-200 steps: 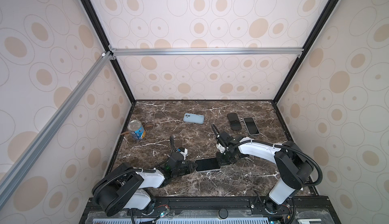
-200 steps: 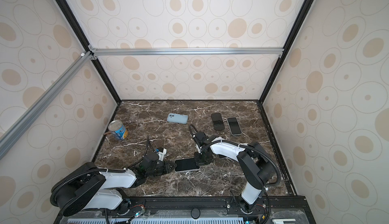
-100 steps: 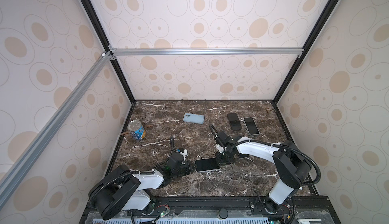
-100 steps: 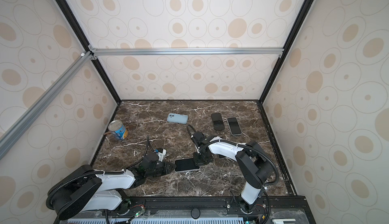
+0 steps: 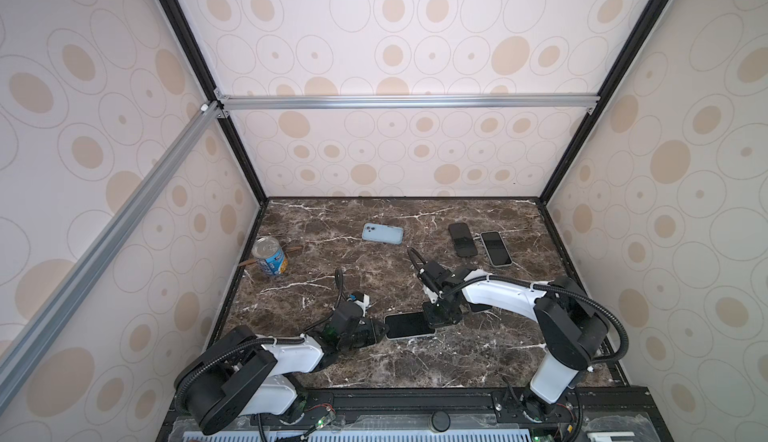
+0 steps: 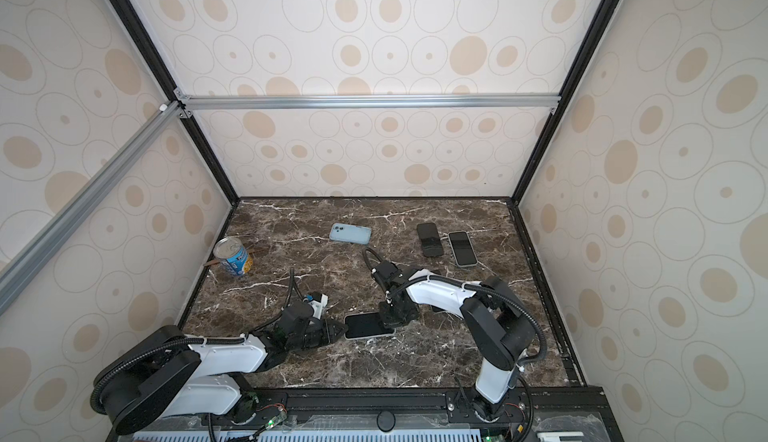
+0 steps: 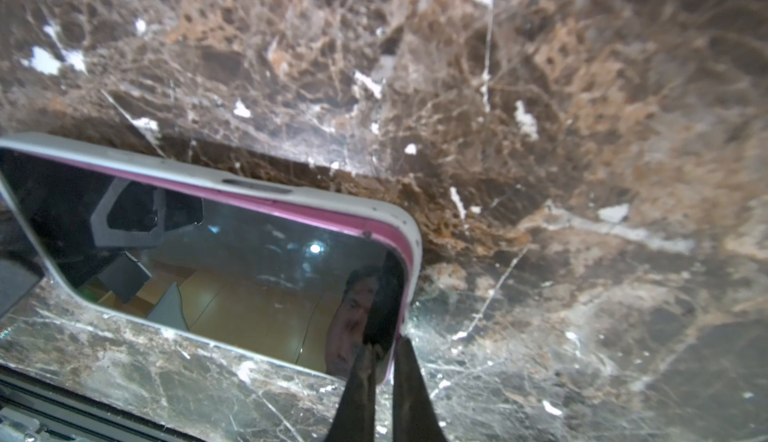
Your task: Put the phone into the phone case
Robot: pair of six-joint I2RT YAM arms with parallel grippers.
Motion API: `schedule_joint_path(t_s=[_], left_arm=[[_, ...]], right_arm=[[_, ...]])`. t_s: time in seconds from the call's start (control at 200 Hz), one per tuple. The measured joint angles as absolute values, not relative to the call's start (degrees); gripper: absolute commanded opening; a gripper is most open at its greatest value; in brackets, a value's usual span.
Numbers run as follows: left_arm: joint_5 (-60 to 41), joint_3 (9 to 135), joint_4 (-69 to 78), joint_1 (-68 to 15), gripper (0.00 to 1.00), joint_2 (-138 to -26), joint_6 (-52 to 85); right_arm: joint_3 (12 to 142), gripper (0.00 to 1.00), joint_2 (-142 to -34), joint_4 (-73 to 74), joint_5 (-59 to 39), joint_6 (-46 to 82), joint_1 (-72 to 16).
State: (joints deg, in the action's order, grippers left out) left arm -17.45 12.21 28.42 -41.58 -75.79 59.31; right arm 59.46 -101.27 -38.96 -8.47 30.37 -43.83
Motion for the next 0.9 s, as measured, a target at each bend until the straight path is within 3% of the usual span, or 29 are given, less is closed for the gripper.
schedule_joint_path(t_s=[0.5,0.9], left_arm=[[-17.41,12.19,28.42,-41.58,0.23,-75.79,59.75],[-15.86,12.19,25.85,-41.63,0.23,-73.87,59.83]], right_arm=[[60.69,0.11,-102.24,-40.29,-7.14,29.47,-44.69],[59.44,0.13,-99.44,-39.29,-0.58,28.99,-48.4]])
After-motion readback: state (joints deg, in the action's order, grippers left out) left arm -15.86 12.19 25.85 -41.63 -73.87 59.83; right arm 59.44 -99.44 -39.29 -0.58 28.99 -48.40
